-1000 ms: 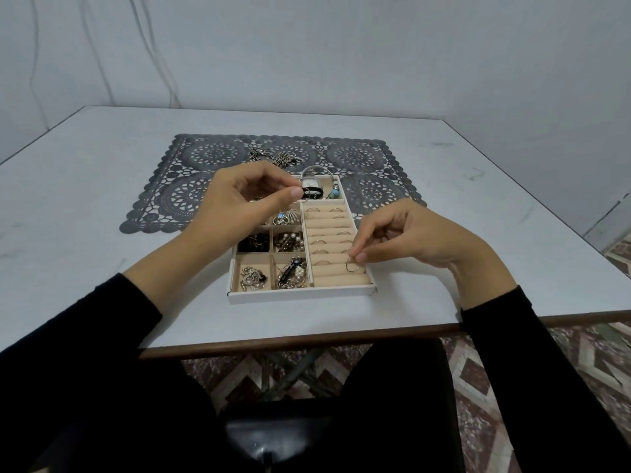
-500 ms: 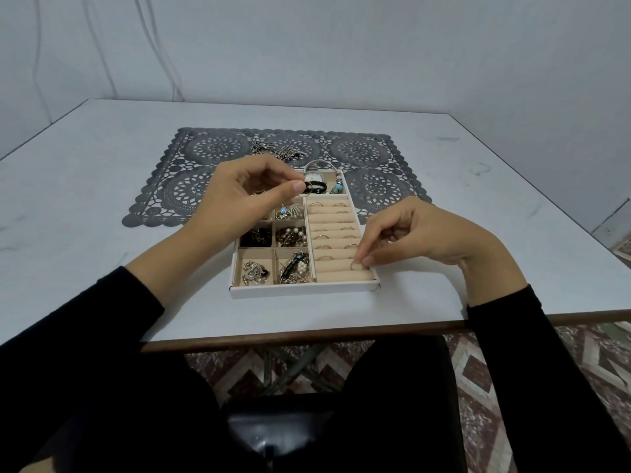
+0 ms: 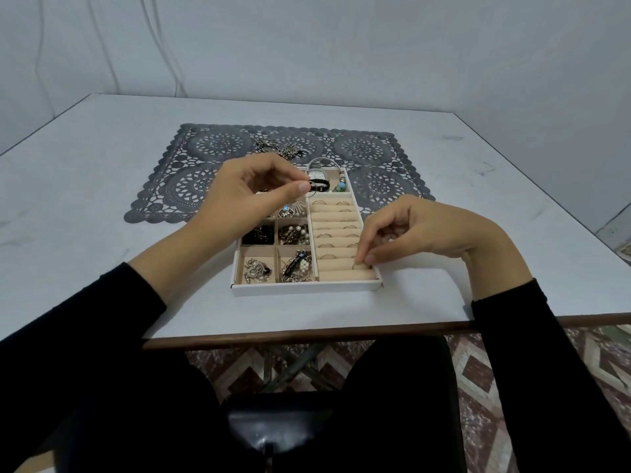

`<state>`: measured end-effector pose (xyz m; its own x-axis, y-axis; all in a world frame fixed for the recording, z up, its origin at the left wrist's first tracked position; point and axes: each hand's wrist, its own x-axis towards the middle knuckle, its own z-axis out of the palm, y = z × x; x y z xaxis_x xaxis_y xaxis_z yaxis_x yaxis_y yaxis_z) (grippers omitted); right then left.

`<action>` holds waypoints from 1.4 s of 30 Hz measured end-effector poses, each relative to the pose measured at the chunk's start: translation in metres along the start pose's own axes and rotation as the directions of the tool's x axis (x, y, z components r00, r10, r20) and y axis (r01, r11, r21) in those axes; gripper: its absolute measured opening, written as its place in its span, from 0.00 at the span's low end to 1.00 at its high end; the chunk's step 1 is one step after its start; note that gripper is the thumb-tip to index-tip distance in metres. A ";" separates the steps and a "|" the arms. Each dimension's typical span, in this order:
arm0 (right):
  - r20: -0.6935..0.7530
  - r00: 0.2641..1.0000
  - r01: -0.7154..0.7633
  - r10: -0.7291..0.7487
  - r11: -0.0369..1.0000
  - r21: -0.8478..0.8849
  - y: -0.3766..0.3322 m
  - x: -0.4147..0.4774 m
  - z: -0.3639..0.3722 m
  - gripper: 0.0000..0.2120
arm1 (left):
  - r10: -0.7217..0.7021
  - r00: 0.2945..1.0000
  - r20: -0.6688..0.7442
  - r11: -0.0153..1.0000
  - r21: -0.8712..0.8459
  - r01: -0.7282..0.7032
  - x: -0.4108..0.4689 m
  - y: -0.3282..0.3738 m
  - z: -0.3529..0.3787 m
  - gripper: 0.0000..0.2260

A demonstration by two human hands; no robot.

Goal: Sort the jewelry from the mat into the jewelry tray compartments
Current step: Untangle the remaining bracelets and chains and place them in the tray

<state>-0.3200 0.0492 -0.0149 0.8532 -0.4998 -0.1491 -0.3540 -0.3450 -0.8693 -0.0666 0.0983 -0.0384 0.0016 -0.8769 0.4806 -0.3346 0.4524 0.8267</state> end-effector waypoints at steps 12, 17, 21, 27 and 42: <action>0.007 0.998 -0.055 0.056 0.992 -0.113 -0.013 0.003 -0.001 0.06 | 0.005 1.000 0.008 1.000 0.016 -0.005 0.000 0.002 0.000 0.05; 0.020 0.996 -0.077 0.083 0.974 -0.211 -0.018 0.005 0.002 0.05 | -0.002 1.000 0.003 1.000 0.023 0.002 -0.001 0.003 0.000 0.05; 0.013 0.996 -0.078 0.084 0.963 -0.260 -0.018 0.006 0.002 0.05 | -0.004 1.000 0.006 1.000 0.025 0.004 -0.001 0.004 0.001 0.05; -0.004 0.999 -0.032 0.032 0.998 -0.054 -0.005 0.003 -0.010 0.12 | -0.003 1.000 0.004 1.000 0.015 0.003 -0.001 0.005 0.000 0.05; -0.844 0.535 -0.228 0.021 0.966 -0.121 0.050 0.035 -0.014 0.13 | 0.046 0.992 0.115 0.998 0.028 -0.049 -0.006 0.011 0.005 0.04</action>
<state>-0.3131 0.0030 -0.0567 0.1262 -0.9455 0.3001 -0.5826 -0.3155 -0.7490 -0.0749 0.1072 -0.0336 -0.1217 -0.8681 0.4812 -0.3601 0.4905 0.7936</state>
